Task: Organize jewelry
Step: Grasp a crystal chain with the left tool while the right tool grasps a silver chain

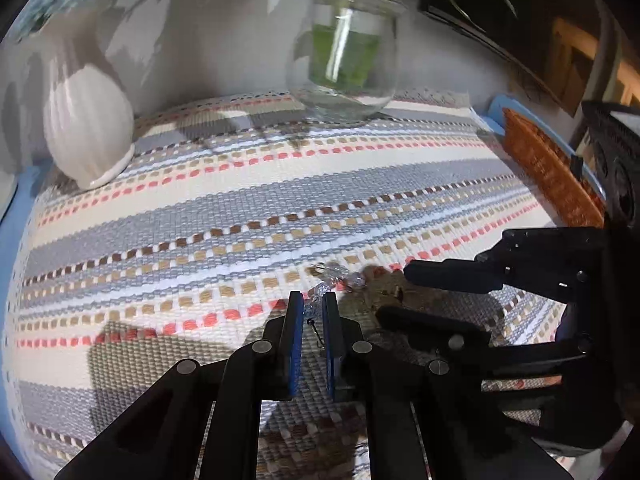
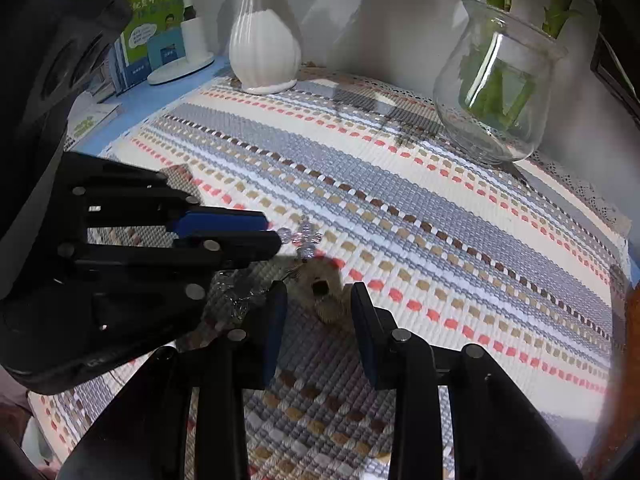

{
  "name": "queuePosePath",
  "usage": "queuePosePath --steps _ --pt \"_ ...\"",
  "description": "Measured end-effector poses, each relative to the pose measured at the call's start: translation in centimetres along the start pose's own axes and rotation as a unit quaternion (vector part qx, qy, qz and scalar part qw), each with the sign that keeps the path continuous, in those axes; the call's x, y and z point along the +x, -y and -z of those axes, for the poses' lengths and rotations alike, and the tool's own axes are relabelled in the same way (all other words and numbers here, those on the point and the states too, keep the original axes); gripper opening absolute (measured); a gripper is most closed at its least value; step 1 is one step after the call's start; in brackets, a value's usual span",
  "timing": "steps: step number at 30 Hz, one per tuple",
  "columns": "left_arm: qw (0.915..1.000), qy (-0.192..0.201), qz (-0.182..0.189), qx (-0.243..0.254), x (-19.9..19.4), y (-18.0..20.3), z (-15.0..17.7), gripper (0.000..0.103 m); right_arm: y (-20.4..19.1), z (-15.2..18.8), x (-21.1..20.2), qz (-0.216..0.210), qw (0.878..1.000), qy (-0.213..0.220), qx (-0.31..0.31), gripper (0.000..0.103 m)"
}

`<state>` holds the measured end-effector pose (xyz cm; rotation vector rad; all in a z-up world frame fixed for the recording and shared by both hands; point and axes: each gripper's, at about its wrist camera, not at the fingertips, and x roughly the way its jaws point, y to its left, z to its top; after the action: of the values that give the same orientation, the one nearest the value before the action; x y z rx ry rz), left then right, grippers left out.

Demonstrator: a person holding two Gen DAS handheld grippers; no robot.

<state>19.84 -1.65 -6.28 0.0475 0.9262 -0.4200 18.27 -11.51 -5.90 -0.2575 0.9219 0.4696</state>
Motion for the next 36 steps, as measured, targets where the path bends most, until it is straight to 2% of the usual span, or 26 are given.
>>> queuePosePath --steps 2,5,8,12,16,18,20,22,23,25,27,29,31,36 --pt "0.9997 -0.002 0.019 -0.015 -0.1 -0.7 0.1 0.009 0.1 -0.3 0.2 -0.001 1.0 0.001 0.0 0.029" --pt "0.9973 -0.011 0.063 -0.038 0.0 -1.7 0.2 0.009 -0.2 -0.4 0.3 0.003 1.0 0.005 -0.005 0.012" --pt "0.9961 -0.011 0.073 -0.048 0.1 -2.0 0.3 0.009 -0.3 -0.1 0.1 0.017 1.0 0.009 0.0 0.011" --pt "0.9981 -0.006 0.053 -0.031 0.1 -0.9 0.3 0.015 1.0 0.3 -1.1 0.026 0.999 0.033 0.034 0.011" --pt "0.9998 -0.013 0.018 0.003 0.4 0.8 0.1 0.023 3.0 0.5 -1.7 0.005 0.996 0.041 0.075 0.011" --pt "0.9995 -0.022 0.001 0.023 0.6 2.0 -0.2 0.035 3.7 0.5 -1.9 -0.007 0.995 0.044 0.091 0.011" --pt "0.9982 -0.026 -0.026 0.048 1.0 3.1 -0.4 0.038 4.1 0.5 -2.0 -0.016 0.994 0.043 0.1 0.011" --pt "0.9961 -0.022 -0.049 0.07 1.2 4.1 -0.5 0.033 3.9 0.5 -1.9 -0.017 0.994 0.041 0.099 0.011" --pt "0.9954 -0.023 -0.051 0.078 1.1 4.5 -0.4 0.007 3.7 0.5 -1.9 -0.016 0.994 0.04 0.096 0.011" --pt "0.994 -0.016 -0.064 0.088 0.9 5.0 0.1 0.009 3.4 0.5 -1.9 -0.006 0.995 0.042 0.092 0.011" --pt "0.9955 -0.011 -0.054 0.077 0.5 4.6 0.4 0.008 3.2 0.5 -2.0 0.005 0.995 0.049 0.089 0.011" --pt "0.999 -0.005 -0.019 0.04 -0.4 3.4 0.4 0.008 3.3 0.5 -2.3 0.009 0.994 0.057 0.092 0.011" --pt "0.9997 0.017 0.018 0.007 -2.2 2.2 0.2 0.008 3.6 0.5 -2.5 0.008 0.993 0.062 0.099 0.011" --pt "0.9959 0.067 0.061 -0.007 -6.9 1.6 -0.2 0.009 4.3 0.7 -3.1 0.008 0.991 0.074 0.111 0.011"
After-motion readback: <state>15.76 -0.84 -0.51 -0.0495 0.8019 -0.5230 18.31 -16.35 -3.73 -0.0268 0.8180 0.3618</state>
